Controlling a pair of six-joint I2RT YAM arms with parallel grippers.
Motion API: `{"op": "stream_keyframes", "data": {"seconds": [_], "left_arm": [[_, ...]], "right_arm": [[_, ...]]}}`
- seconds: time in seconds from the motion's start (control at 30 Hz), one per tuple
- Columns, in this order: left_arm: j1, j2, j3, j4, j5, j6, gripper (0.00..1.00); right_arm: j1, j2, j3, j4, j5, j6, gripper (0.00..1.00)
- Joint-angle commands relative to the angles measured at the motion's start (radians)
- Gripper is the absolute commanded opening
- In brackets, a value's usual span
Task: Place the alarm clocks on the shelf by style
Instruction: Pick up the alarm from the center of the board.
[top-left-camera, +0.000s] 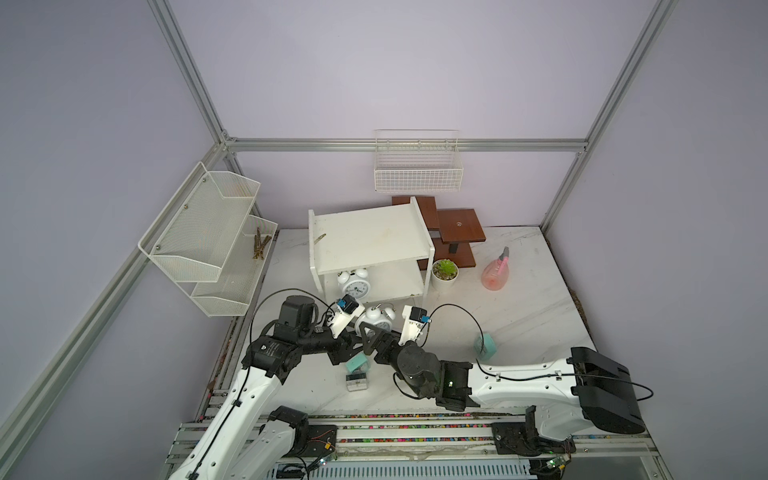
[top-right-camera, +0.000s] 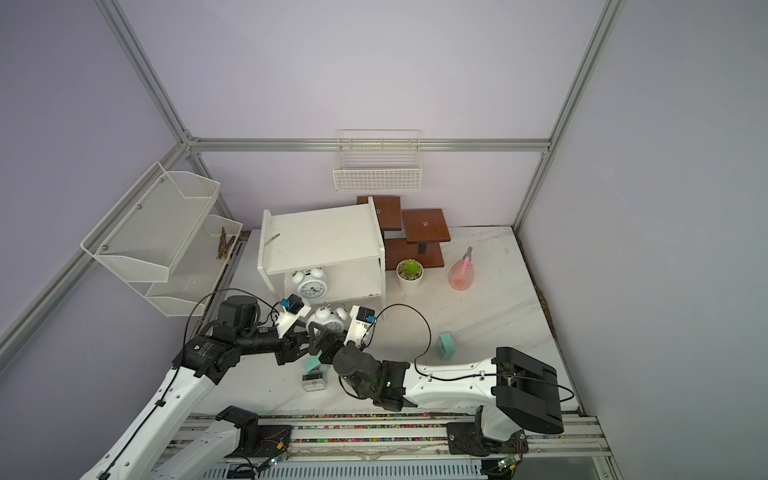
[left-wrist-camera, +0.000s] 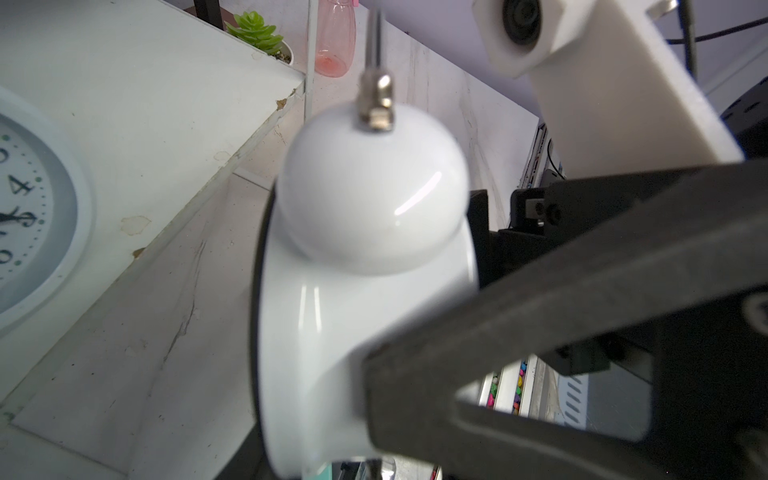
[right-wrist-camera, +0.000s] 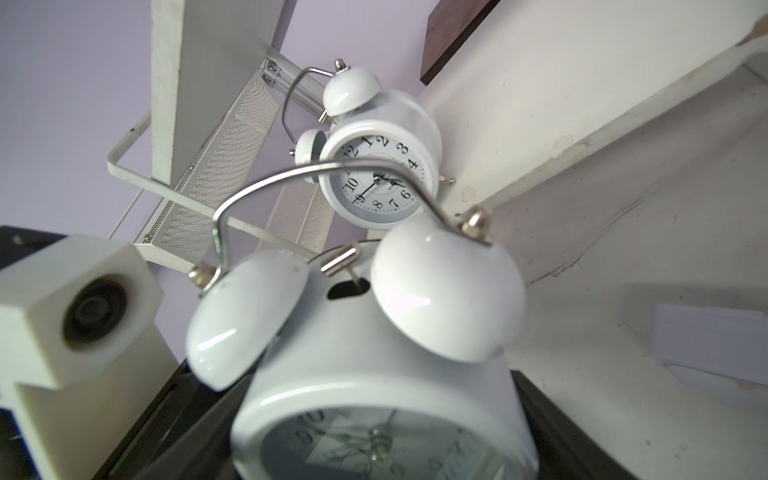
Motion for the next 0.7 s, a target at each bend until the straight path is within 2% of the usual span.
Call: {"op": "stream_keyframes", "data": {"seconds": [0.0,0.03,0.1,0.13,0.2,0.23,0.37,0.67], "left_arm": [[0.000,-0.017,0.026,0.038,0.041,0.003,0.36],[0.000,-0.018,0.024,0.036,0.042,0.006,0.45],[0.000,-0.018,0.019,0.037,0.038,0.009,0.69],[0.000,-0.020,0.019,0.037,0.035,0.013,0.77],[0.000,-0.021,0.014,0.036,0.026,0.016,0.86],[0.000,-0.022,0.013,0.034,0.022,0.019,0.99],[0.000,-0.024,0.020,0.024,0.011,0.024,1.00],[0.000,-0.021,0.039,-0.007,-0.021,0.037,1.00]], "right_arm": [[0.006,-0.016,-0.022,0.055,0.020,-0.031,0.77],[0.005,-0.021,-0.028,0.061,0.029,-0.046,0.76],[0.005,-0.037,-0.048,0.089,0.044,-0.096,0.74],[0.005,-0.046,-0.056,0.097,0.053,-0.133,0.73],[0.004,-0.059,-0.051,0.064,0.084,-0.217,0.73],[0.002,-0.065,-0.043,0.029,0.110,-0.257,0.73],[-0.022,-0.082,0.000,-0.128,0.185,-0.381,0.73],[-0.128,-0.124,0.017,-0.220,0.171,-0.476,0.71]]}}
